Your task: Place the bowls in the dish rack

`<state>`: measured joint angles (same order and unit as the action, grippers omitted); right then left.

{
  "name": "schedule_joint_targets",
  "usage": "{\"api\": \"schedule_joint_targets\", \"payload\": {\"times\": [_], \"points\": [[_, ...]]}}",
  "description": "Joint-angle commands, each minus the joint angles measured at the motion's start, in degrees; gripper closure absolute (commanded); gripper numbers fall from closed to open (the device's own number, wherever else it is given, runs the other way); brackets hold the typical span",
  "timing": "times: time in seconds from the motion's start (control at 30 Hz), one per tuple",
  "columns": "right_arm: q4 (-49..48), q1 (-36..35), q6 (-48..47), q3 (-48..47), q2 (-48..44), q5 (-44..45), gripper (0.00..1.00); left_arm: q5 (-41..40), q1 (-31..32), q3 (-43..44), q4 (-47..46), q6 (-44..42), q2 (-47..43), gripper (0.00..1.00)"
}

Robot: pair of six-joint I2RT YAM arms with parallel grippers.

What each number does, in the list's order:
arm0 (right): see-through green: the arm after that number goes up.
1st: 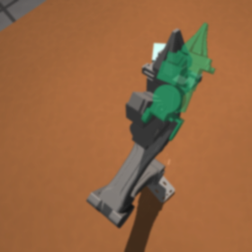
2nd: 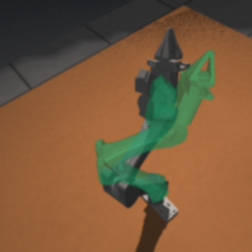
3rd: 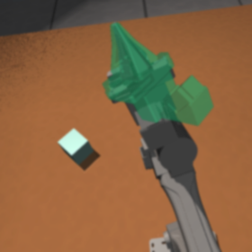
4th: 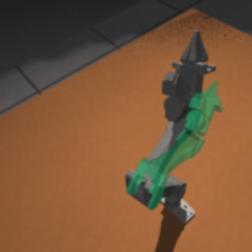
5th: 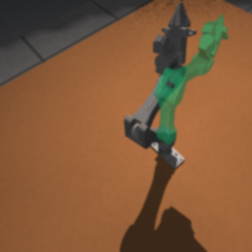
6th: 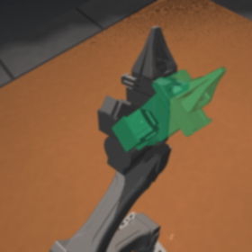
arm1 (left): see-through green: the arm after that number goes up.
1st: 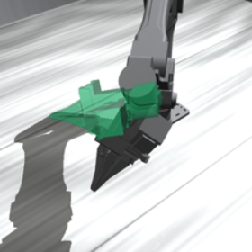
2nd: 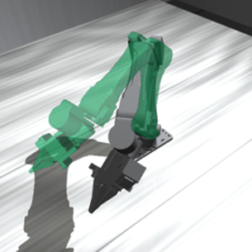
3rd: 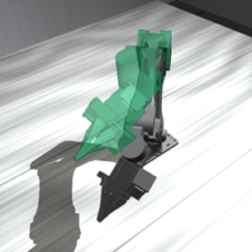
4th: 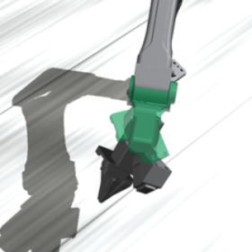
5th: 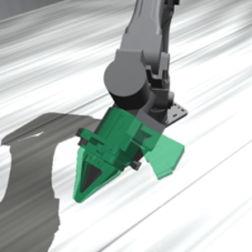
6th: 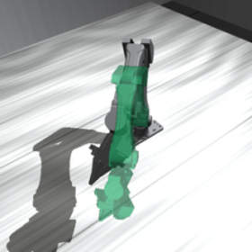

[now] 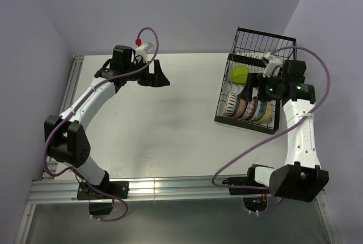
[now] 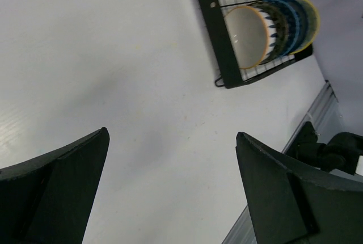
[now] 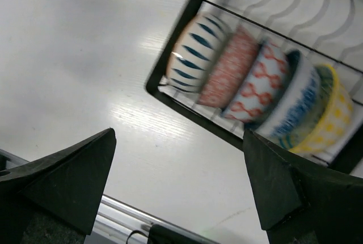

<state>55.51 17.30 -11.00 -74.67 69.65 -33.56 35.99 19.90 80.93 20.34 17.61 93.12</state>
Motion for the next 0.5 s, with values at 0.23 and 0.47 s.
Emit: {"api": "schedule_joint_targets", "payload": {"times": [0.23,0.47], "points": [[-15.0,-30.6,9.3,4.2,-0.2,13.4,0.00,-5.4,-6.7,-0.9,16.1,-6.3,-6.7,0.00],[-19.0,-41.6,10.9,0.5,5.6,15.1,0.00,-13.5,-7.2,-6.6,16.8,-9.2,-13.5,0.01]]}}
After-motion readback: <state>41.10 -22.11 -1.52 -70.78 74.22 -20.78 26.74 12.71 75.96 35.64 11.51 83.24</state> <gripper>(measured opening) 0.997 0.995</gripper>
